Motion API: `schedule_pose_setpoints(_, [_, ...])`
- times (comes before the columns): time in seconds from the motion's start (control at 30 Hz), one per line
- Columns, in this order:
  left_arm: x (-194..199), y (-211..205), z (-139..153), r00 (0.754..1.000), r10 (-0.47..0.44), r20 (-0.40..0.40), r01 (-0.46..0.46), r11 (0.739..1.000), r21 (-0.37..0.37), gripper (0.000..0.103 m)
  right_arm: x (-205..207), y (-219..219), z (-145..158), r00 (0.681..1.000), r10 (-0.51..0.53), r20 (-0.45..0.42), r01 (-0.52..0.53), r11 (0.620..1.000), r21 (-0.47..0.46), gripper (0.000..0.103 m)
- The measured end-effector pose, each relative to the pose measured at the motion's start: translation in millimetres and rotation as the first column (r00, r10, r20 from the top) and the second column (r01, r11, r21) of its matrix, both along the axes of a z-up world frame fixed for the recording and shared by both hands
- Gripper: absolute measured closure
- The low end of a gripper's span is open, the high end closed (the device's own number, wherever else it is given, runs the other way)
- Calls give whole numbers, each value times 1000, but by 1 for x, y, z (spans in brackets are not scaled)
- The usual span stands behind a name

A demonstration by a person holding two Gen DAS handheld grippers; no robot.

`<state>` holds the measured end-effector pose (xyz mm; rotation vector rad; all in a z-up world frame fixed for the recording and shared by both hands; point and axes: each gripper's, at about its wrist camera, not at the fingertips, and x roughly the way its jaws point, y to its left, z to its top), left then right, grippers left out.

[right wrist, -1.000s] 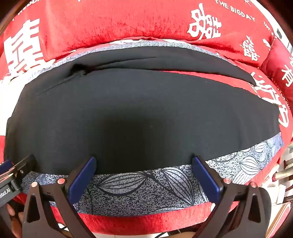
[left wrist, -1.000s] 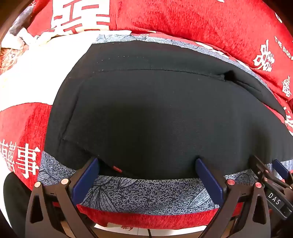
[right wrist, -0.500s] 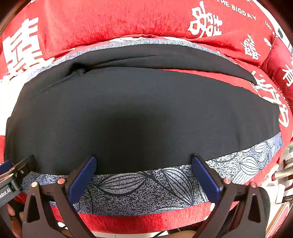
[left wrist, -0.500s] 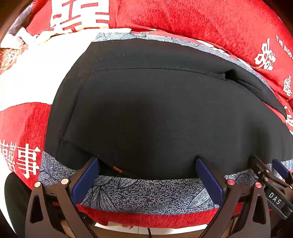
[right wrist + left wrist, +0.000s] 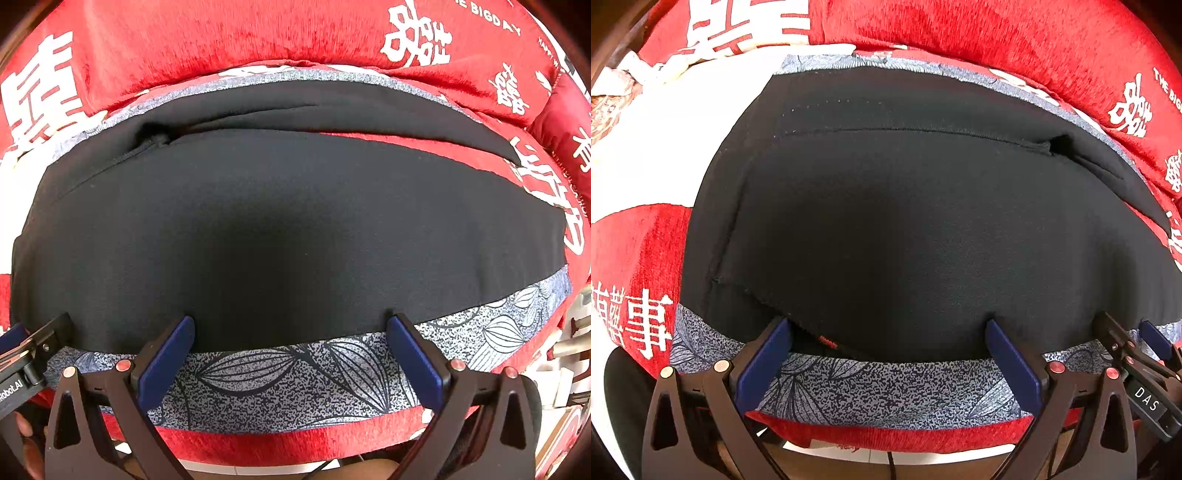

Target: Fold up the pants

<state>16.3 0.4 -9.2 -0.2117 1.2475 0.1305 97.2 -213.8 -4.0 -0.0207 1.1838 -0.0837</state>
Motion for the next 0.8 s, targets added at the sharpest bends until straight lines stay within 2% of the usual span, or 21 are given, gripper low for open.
schedule_pose_setpoints(0.17, [4,1,-1,998,1,-57,-2,1000,-13,0,3,1,0,999,-3,-40,3,1000,3,0])
schedule_pose_setpoints(0.63, [9,-2,1,998,-2,-65,2,1000,-3,0,4,1,0,999,-3,-43,3,1000,0,0])
schedule_pose_setpoints(0.8, [16,-4,4,988,-23,-154,18,999,-39,0,3,1,-1,999,-2,-48,2,1000,-1,0])
